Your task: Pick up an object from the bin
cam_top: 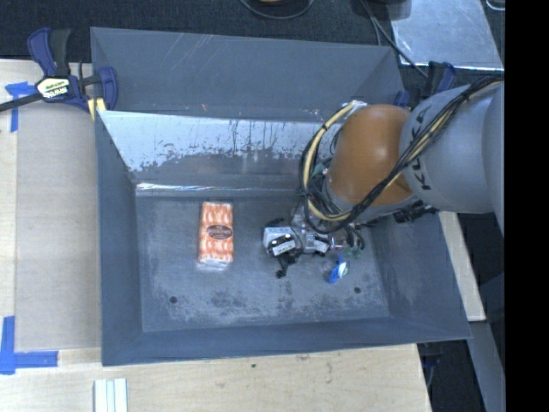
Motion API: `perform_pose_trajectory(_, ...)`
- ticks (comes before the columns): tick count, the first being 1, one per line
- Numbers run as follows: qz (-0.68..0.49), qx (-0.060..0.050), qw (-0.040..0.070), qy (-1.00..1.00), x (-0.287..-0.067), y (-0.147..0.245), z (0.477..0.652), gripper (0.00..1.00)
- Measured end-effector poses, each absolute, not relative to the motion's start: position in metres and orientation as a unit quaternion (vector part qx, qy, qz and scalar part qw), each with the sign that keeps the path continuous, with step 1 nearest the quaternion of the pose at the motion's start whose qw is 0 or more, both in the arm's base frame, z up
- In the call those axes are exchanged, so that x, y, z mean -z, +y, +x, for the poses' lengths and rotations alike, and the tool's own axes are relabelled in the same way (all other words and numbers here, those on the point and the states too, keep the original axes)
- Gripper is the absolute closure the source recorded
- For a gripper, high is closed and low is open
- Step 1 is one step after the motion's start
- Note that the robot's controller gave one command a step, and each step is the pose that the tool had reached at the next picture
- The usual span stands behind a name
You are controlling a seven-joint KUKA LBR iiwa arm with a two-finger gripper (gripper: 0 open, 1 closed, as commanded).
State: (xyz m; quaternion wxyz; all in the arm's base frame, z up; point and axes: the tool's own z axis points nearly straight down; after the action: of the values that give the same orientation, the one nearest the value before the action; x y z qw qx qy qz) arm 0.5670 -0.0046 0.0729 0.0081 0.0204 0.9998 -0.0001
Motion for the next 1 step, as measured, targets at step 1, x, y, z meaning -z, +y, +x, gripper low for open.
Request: perform_pose_trajectory(1,0.052,0.000,0.011,0.999,-0.0710,0.0151,0.5687,1.00)
